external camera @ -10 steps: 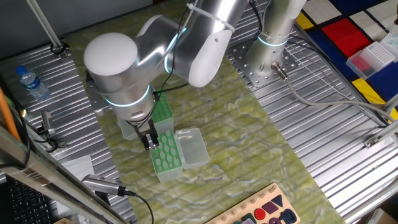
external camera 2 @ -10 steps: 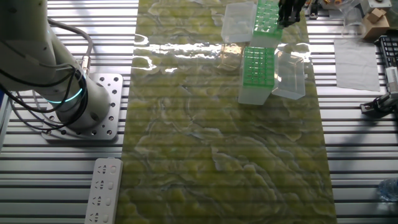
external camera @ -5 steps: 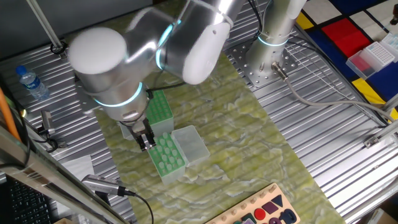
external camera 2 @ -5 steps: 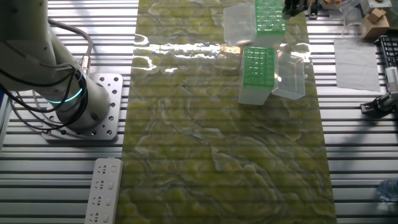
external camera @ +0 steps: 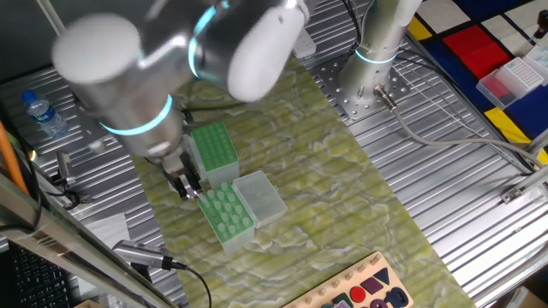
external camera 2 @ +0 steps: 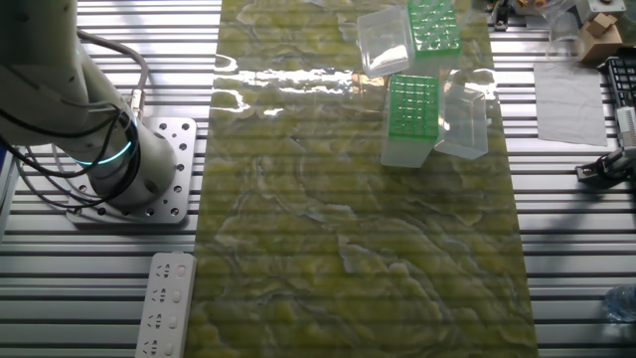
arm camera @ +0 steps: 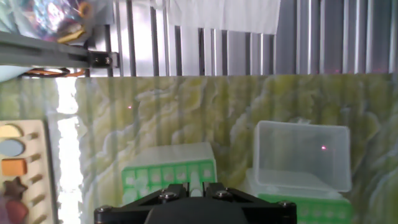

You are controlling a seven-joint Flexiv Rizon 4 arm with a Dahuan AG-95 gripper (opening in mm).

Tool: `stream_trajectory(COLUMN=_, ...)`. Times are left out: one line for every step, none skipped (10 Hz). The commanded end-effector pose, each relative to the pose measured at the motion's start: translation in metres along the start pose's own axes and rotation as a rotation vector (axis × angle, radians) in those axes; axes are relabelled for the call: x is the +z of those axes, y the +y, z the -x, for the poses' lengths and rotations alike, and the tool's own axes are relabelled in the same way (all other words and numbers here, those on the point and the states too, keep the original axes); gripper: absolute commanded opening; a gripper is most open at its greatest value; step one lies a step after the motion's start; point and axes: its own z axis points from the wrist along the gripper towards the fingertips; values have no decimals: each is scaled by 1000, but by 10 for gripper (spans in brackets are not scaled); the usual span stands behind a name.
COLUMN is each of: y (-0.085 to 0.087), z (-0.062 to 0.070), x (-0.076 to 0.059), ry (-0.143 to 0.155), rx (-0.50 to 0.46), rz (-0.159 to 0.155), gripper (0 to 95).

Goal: Transfer all large pipette tips from one holder to another

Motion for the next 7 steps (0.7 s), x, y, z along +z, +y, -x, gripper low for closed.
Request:
stream_trajectory(y=-2, z=-4, x=-8, ry=-1, rx=-13, rz=-1, gripper=0)
stream_trajectory(y=-1, z=-7, x=-11, ry=5, rx=-11, rz=-4, gripper=0)
stream_trajectory(y=-1, z=-11, x=-15, ry=9, rx=-14, rz=-5, gripper=0)
stream_trajectory(y=1, z=-15, x=-20, ry=11, rx=-19, rz=-6, gripper=0)
stream_trajectory(y=1, z=-21, x=-26, ry=13, rx=-24, rz=-8, gripper=0)
stream_trajectory(y=2, z=-24, x=-29, ry=17, rx=-37, rz=-17, gripper=0)
stream_trajectory(y=2, z=-25, x=-31, ry=17, rx=-46, rz=-20, gripper=0)
